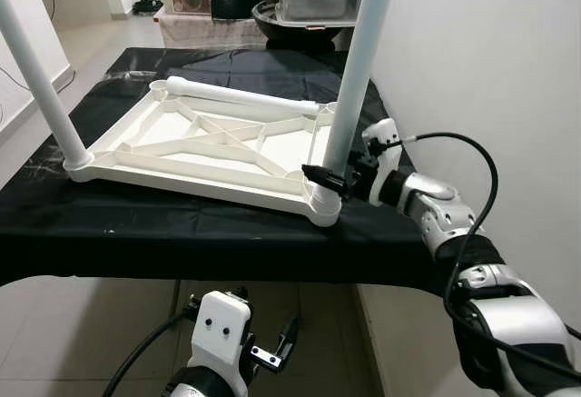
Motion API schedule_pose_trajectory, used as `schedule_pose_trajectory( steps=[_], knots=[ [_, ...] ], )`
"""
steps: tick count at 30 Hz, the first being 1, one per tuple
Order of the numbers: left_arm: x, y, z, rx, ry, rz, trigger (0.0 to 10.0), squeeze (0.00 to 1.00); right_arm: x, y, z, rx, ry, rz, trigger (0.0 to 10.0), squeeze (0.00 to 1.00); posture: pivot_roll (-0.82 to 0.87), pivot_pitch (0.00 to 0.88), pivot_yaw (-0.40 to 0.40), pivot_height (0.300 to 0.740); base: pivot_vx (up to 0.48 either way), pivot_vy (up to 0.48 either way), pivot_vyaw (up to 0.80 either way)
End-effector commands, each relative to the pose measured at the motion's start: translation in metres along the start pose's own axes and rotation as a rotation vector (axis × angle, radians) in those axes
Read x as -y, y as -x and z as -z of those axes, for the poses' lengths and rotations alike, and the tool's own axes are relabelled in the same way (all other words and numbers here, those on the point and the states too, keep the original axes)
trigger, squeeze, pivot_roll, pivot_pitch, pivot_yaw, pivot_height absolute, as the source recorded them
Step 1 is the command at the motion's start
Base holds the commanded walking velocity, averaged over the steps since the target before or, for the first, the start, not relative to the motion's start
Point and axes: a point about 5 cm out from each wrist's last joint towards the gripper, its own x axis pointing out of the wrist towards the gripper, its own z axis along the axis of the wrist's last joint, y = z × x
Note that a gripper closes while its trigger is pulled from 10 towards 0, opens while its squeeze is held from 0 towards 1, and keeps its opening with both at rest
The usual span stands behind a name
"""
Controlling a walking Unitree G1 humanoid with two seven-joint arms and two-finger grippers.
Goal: Building children table
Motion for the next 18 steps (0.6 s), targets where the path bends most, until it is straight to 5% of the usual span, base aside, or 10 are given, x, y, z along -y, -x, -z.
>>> schedule_pose_trajectory(
  steps=[1,18],
  knots=[
    [0.001,0.001,0.000,-0.007,-0.001,-0.001,10.0,0.00,-0.001,-0.003,0.000,0.009,0.000,0.005,10.0,0.00,0.13,0.136,-0.068,0.740,0.000,0.000,0.00],
    [0.001,0.001,-0.001,-0.005,-0.007,-0.007,10.0,0.00,0.000,-0.015,-0.012,0.049,0.004,0.081,10.0,0.00,0.13,0.141,-0.071,0.740,0.000,0.000,0.00]
  ],
)
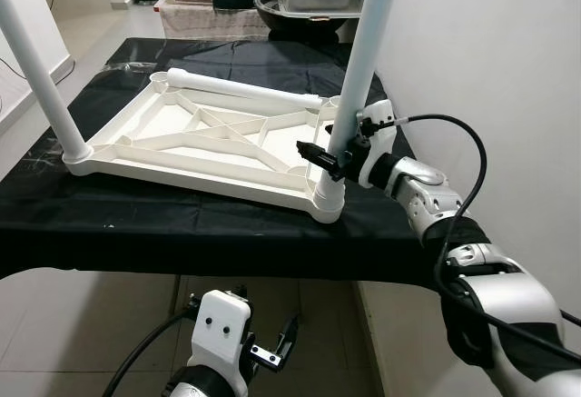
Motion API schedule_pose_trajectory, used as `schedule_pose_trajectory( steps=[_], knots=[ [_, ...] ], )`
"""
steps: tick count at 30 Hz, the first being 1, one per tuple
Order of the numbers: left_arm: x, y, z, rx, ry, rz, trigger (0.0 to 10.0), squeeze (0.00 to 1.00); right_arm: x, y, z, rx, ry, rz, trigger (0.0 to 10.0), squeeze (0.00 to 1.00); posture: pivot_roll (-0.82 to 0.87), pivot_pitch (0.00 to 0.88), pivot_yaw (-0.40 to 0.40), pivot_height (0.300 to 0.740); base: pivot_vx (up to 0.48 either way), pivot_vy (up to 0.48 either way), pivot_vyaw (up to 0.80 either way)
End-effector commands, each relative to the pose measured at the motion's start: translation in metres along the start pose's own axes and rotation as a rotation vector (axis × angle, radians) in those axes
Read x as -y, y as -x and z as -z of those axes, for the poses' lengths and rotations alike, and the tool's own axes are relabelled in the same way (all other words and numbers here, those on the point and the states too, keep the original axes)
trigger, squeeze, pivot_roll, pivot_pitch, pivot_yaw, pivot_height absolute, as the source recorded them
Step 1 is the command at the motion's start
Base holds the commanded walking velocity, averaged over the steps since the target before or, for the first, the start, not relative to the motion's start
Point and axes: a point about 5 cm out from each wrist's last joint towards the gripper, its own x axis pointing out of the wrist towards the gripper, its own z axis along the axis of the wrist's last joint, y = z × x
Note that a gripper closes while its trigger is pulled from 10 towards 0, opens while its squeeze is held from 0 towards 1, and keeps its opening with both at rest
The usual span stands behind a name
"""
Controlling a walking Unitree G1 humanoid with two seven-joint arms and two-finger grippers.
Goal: Building children table
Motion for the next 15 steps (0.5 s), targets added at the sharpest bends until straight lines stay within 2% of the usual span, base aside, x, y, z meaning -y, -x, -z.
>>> schedule_pose_trajectory(
  steps=[1,7,8,15],
  knots=[
    [0.0015,0.0011,-0.0011,-0.003,-0.004,0.001,10.0,0.00,-0.0016,-0.0032,-0.0025,0.004,0.010,-0.002,10.0,0.00,0.13,0.140,-0.072,0.740,0.000,0.000,0.00],
    [0.0017,0.0007,-0.0010,-0.003,-0.005,0.001,10.0,0.00,-0.0029,-0.0044,-0.0027,0.006,0.010,-0.010,10.0,0.00,0.13,0.142,-0.073,0.740,0.000,0.000,0.00],
    [0.0017,0.0007,-0.0010,-0.003,-0.005,0.001,10.0,0.00,-0.0037,-0.0051,-0.0021,0.006,0.007,-0.011,0.0,0.00,0.13,0.141,-0.074,0.740,0.000,0.000,0.00],
    [0.0020,0.0004,-0.0009,-0.004,-0.006,0.000,10.0,0.00,-0.0085,-0.0091,0.0020,0.012,-0.012,-0.017,0.0,0.00,0.12,0.141,-0.073,0.740,0.000,0.000,0.00]
  ],
)
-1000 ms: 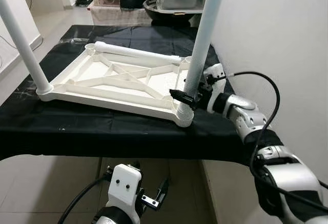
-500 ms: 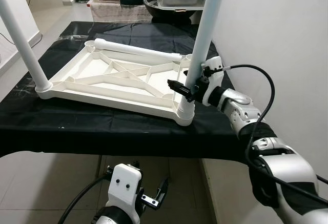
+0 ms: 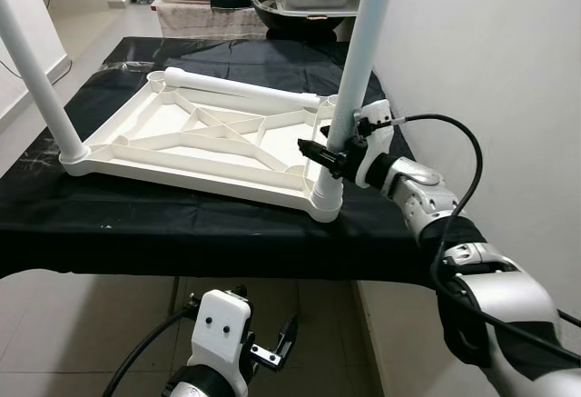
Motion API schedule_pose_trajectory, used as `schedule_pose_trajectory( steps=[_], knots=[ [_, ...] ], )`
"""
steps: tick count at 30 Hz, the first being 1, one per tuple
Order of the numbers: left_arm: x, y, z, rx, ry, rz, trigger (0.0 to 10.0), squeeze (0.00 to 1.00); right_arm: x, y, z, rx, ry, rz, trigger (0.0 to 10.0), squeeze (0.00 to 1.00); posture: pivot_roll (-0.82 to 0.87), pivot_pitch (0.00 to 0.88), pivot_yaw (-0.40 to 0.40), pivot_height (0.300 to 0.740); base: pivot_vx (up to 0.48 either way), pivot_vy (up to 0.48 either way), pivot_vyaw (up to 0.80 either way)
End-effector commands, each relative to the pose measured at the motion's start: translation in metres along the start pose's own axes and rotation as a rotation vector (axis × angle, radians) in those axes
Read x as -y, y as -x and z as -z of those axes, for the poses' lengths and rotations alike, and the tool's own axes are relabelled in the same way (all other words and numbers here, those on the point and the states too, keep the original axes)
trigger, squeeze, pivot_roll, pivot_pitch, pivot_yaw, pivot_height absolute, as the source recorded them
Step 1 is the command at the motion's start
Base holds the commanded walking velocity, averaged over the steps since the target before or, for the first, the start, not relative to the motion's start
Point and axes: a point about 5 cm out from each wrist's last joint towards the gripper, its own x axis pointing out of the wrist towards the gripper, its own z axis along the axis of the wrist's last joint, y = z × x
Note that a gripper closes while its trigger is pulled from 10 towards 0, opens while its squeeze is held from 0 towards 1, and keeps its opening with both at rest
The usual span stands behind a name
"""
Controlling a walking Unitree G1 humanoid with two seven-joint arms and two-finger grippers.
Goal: Building children table
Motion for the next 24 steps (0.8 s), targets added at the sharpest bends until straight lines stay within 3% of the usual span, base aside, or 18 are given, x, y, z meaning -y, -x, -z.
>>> schedule_pose_trajectory(
  steps=[1,10,16,18,19,21,22,24],
  knots=[
    [0.002,0.001,0.000,-0.006,-0.005,0.000,10.0,0.00,-0.005,-0.004,0.002,-0.002,0.001,-0.014,0.0,0.00,0.13,0.142,-0.074,0.740,0.000,0.000,0.00],
    [0.001,0.000,-0.001,-0.005,-0.004,-0.004,10.0,0.00,-0.015,-0.008,0.016,-0.018,-0.014,-0.026,0.0,0.00,0.12,0.143,-0.073,0.740,0.000,0.000,0.00],
    [0.001,0.000,-0.001,-0.004,-0.005,-0.004,10.0,0.00,-0.015,-0.009,0.022,-0.011,-0.010,0.039,0.0,0.00,0.12,0.144,-0.074,0.740,0.000,0.000,0.00],
    [0.000,0.000,0.000,-0.004,-0.006,-0.004,10.0,0.00,-0.012,-0.009,0.035,-0.066,0.004,0.227,0.0,0.00,0.12,0.140,-0.071,0.740,0.000,0.000,0.00],
    [0.000,0.000,0.000,-0.004,-0.006,-0.004,10.0,0.00,-0.012,-0.009,0.035,-0.066,0.004,0.227,0.0,0.00,0.12,0.140,-0.071,0.740,0.000,0.000,0.00],
    [0.000,-0.001,0.000,-0.004,-0.008,-0.003,10.0,0.00,-0.005,-0.005,0.047,-0.118,0.012,0.475,0.0,0.00,0.12,0.131,-0.069,0.740,0.000,0.000,0.00],
    [0.000,-0.001,0.000,-0.004,-0.008,-0.003,10.0,0.00,-0.005,-0.005,0.047,-0.118,0.012,0.475,0.0,0.00,0.12,0.131,-0.069,0.740,0.000,0.000,0.00],
    [-0.001,-0.001,0.001,-0.004,-0.013,0.000,10.0,0.00,-0.001,0.001,0.056,-0.152,-0.004,0.736,0.0,0.00,0.12,0.127,-0.068,0.740,0.000,0.000,0.00]
  ],
)
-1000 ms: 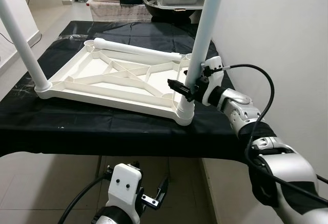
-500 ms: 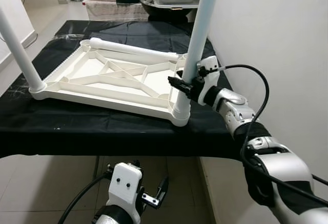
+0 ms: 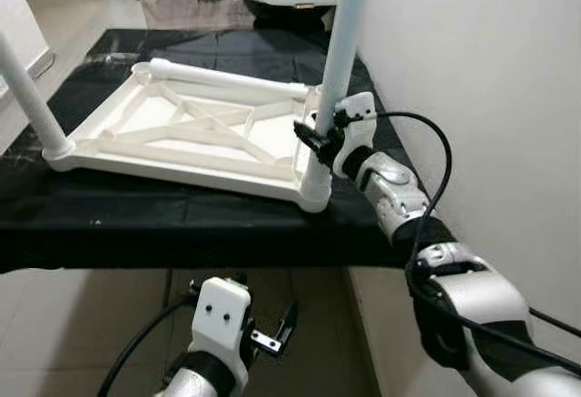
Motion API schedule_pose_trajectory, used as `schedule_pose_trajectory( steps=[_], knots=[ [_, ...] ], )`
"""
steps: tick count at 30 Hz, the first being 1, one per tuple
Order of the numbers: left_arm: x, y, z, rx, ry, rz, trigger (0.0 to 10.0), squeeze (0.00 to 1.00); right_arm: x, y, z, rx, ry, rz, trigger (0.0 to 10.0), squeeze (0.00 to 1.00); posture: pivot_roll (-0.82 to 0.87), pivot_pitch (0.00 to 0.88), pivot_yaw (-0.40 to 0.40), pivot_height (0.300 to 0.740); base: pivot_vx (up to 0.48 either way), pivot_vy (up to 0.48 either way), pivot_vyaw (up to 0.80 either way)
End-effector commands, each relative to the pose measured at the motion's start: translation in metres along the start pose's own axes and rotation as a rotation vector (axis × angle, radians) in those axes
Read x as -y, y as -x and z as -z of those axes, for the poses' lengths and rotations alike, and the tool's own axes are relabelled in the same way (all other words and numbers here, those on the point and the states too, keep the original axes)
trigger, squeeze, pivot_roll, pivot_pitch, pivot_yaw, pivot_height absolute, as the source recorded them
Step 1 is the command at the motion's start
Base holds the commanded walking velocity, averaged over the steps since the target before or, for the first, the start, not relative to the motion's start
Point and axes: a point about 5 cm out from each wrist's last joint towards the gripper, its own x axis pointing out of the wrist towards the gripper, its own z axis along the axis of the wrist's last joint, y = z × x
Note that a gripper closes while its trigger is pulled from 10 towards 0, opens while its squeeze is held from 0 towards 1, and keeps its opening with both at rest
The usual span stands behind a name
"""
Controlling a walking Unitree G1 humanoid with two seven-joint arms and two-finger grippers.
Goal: Building children table
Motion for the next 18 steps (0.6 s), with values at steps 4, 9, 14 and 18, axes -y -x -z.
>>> schedule_pose_trajectory(
  steps=[4,9,14,18],
  knots=[
    [0.000,0.001,0.003,-0.016,-0.011,0.001,10.0,0.00,0.013,0.016,0.044,-0.183,-0.065,0.402,0.0,0.00,0.12,0.124,-0.069,0.740,0.000,0.000,0.00],
    [-0.001,0.000,0.004,-0.016,-0.015,0.000,10.0,0.00,-0.011,0.018,0.034,-0.129,-0.131,0.642,0.0,0.00,0.13,0.115,-0.069,0.740,0.000,0.000,0.00],
    [-0.001,0.000,0.005,-0.018,-0.017,0.002,10.0,0.00,-0.035,0.016,0.028,-0.143,-0.201,0.727,0.0,0.00,0.13,0.108,-0.065,0.740,0.000,0.000,0.00],
    [-0.001,-0.001,0.006,-0.019,-0.017,0.004,10.0,0.00,-0.056,0.016,0.023,-0.131,-0.217,0.708,7.3,0.00,0.13,0.101,-0.068,0.740,0.000,0.000,0.00]
  ],
)
